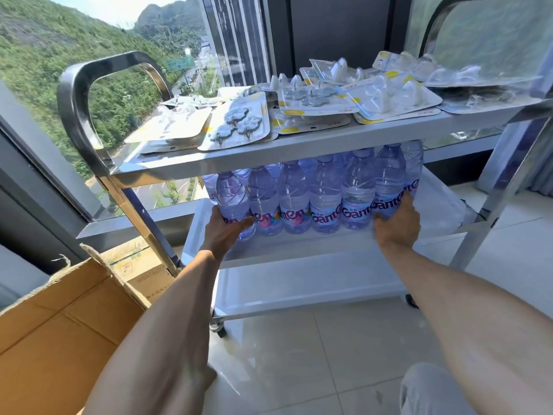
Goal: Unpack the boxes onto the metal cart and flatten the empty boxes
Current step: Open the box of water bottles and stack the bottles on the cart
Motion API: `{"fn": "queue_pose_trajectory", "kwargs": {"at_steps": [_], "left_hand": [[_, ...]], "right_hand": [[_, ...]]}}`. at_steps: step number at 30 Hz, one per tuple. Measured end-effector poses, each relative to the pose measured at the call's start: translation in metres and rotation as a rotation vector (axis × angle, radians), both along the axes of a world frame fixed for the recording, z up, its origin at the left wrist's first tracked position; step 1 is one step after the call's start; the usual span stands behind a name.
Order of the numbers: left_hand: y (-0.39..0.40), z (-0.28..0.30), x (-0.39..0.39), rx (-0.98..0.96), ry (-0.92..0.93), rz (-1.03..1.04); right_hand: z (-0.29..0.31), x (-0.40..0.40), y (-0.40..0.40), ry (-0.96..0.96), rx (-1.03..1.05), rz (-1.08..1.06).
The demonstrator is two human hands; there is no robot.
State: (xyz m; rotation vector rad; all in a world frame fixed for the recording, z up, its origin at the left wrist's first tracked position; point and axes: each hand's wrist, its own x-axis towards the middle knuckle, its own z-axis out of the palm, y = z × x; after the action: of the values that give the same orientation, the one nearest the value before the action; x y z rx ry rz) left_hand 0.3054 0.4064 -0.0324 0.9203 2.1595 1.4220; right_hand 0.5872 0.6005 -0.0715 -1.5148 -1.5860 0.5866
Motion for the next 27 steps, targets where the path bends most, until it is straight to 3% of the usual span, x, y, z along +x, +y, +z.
{"fn": "queue_pose_trajectory", "kwargs": {"at_steps": [13,23,27], "left_hand": [[0.009,-0.017,-0.003,-0.059,0.124,0.14],[-0.004,-0.018,0.007,0.023,0.055,0.167],[0.009,-0.016,0.016,0.014,0.179,0.245]], "right_hand": [[-0.013,0.002,0.007,-0.028,0.0,0.009],[-0.008,0.004,0.003,0.079,-0.037,0.013],[-0.002,0.0,-0.003,0.091,-0.04,-0.031]]}}
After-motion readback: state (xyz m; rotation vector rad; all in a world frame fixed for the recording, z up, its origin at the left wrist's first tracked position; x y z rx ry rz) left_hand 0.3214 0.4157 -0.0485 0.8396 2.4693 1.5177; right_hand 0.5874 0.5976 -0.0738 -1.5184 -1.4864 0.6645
